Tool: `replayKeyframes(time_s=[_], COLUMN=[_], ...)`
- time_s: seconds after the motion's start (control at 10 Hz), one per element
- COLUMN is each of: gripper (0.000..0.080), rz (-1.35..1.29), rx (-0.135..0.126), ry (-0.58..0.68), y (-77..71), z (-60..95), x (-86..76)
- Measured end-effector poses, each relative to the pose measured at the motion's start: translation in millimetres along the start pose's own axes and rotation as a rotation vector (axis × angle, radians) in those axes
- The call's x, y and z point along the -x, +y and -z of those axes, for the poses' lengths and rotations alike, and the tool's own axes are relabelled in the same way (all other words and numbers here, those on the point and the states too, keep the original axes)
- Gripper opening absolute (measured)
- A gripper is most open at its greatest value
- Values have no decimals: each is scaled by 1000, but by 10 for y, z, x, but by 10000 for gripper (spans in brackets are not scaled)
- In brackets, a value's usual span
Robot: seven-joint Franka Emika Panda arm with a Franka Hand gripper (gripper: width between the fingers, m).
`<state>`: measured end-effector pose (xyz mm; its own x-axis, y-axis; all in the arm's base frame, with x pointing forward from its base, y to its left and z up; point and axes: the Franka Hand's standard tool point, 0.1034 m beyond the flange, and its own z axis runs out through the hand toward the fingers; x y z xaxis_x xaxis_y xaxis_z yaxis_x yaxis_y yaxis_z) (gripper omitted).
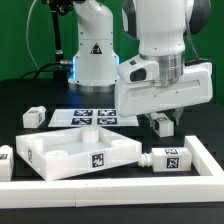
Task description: Assemble one leg
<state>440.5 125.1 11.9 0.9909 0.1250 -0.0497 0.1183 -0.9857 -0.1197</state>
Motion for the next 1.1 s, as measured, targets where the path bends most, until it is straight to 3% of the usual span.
replayKeyframes(time_s=[0.3,0.4,0.5,0.8,1.0,1.1], gripper=[288,498,600,647,647,649], rz=[1,3,50,253,435,450], rx=[0,1,3,17,33,36], ry=[0,-1,-16,24,51,48], y=[3,10,47,175,287,247], z=[-1,5,94,396,495,479], x=[1,-3,-42,-368,-551,-533])
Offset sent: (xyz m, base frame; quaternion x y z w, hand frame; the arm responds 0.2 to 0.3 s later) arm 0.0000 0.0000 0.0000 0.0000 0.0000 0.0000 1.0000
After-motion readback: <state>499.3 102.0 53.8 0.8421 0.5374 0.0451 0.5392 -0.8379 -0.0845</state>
